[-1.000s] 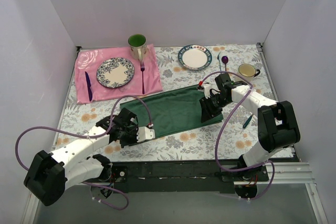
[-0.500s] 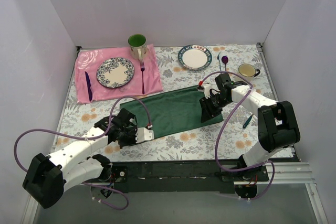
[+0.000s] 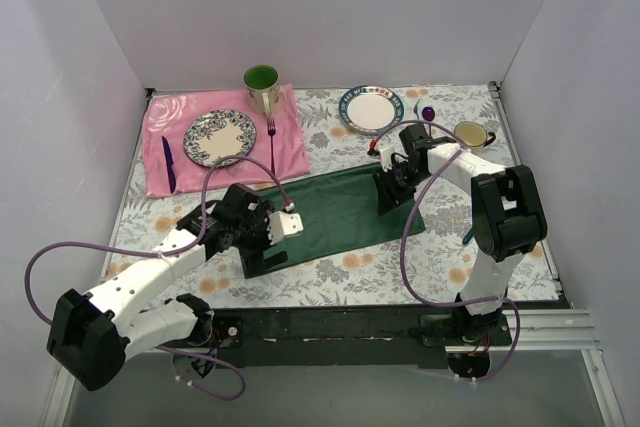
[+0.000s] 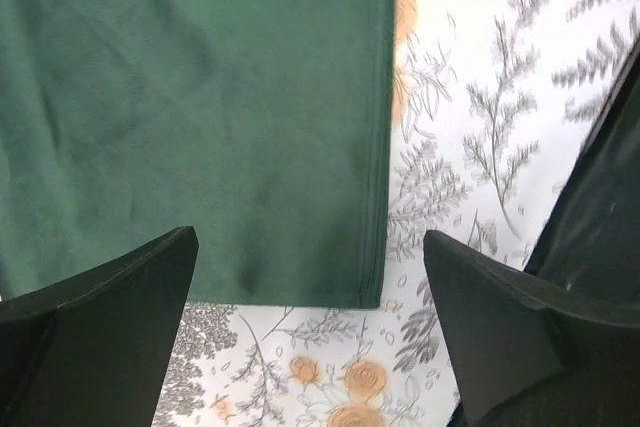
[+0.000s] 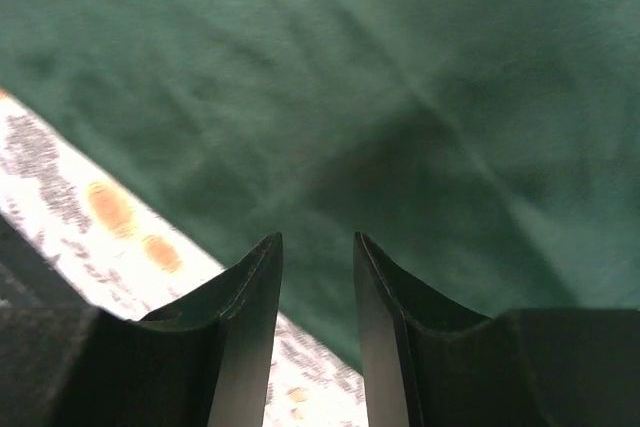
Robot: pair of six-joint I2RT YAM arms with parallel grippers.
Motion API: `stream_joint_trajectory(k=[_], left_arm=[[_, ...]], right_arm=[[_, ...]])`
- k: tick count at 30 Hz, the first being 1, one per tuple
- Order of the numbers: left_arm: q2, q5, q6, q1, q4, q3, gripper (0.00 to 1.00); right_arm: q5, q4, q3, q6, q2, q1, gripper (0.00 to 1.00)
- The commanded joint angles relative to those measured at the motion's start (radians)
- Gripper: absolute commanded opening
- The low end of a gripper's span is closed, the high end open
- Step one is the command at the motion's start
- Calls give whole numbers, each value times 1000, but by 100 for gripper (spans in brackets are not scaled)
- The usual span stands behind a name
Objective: Fold the napkin into a case and place the utensils inside
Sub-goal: Smooth out the rectangle-folded napkin at the center of the board.
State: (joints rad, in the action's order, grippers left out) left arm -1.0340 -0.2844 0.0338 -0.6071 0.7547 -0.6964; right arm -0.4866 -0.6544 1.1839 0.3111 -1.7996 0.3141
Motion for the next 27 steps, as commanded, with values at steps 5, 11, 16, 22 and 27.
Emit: stream_joint_trajectory(k=[5,11,16,22,27], left_arm=[[-41,-131,-222,142,-141,-66,98],[-54,-225,-311,285,-176,-95,98],[-72,-308,-437,366,-239,-118,98],[-104,-386,-597,426,-319,-114,98],[-60,-456,-863,451,-490,-68,98]], right_arm=[[98,-5,-19,94,-76,-3,41],[72,-24,-142,109,-26,31,41],[36,-71,-213,134,54,74,40],[10,-185,-218,174,120,103,41],[-30,-202,-91,152,170,89,52]])
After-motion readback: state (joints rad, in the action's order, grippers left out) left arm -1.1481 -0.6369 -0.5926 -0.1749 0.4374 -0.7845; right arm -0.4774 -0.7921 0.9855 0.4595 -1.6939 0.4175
